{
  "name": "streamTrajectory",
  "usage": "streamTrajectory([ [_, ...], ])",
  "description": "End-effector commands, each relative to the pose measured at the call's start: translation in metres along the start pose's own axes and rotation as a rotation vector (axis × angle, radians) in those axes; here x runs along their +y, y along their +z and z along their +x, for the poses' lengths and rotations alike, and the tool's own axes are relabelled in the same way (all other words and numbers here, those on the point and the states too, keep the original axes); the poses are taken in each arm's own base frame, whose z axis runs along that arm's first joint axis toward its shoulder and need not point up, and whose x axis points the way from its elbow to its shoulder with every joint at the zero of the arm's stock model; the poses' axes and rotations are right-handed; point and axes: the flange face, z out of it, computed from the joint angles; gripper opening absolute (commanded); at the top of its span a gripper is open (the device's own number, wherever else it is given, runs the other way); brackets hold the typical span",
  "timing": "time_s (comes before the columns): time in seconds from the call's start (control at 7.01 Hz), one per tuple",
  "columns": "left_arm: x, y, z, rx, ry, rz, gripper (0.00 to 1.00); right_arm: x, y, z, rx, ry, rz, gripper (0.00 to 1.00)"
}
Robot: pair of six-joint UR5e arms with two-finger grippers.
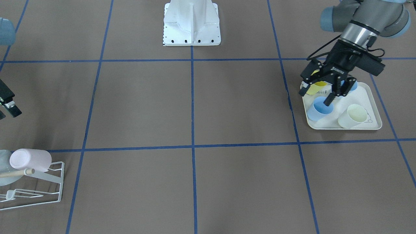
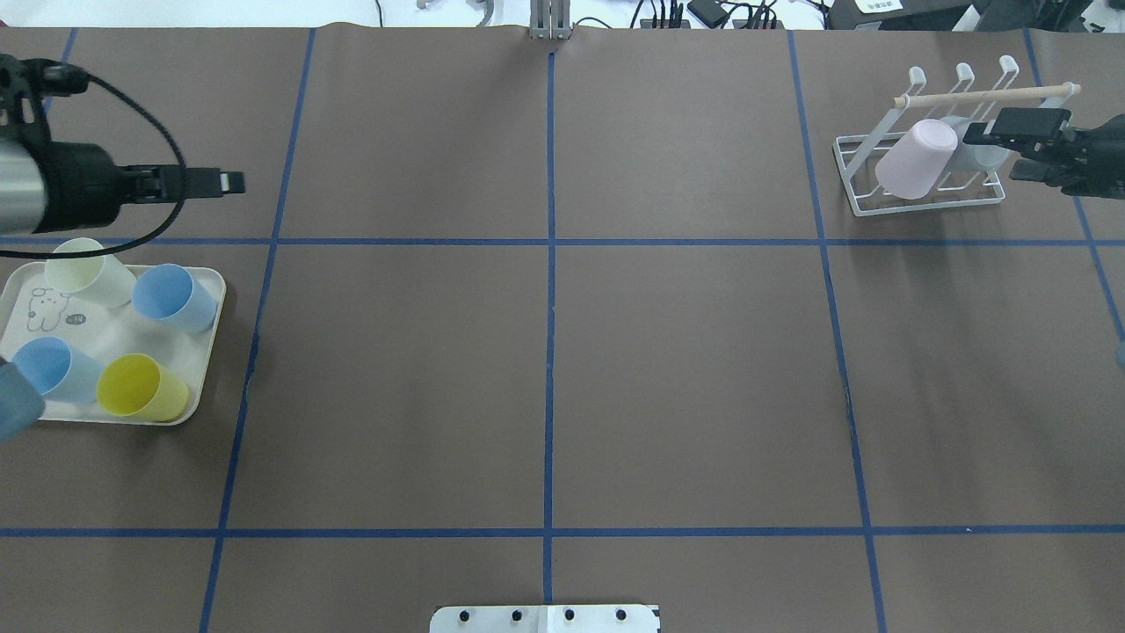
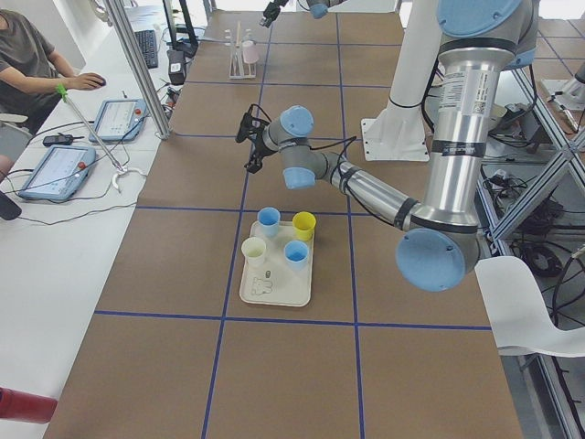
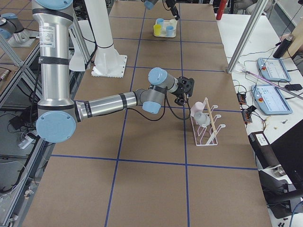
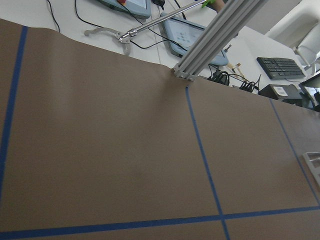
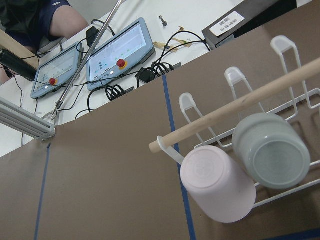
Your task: Transfer IKEA cup to right arm and place on rack
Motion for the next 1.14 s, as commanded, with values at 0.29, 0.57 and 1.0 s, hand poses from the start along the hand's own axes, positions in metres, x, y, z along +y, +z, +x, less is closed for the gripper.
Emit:
streamTrajectory([
  [0.29,0.045,0.003,-0.167,-0.207,0.243,-0.186,0.98,0.007,0.002,-0.005,-0.008,0.015,-0.031,1.00],
  [0.57,0.053,0.014,-0.210,-0.222,0.126,-0.325,0.90,0.008,0.003,-0.005,-0.009,0.015,-0.039,1.00],
  [1.0,0.052,0.027,-0.214,-0.217,0.083,-0.368,0.76,0.009,0.002,-0.006,-0.012,0.014,-0.041,1.00],
])
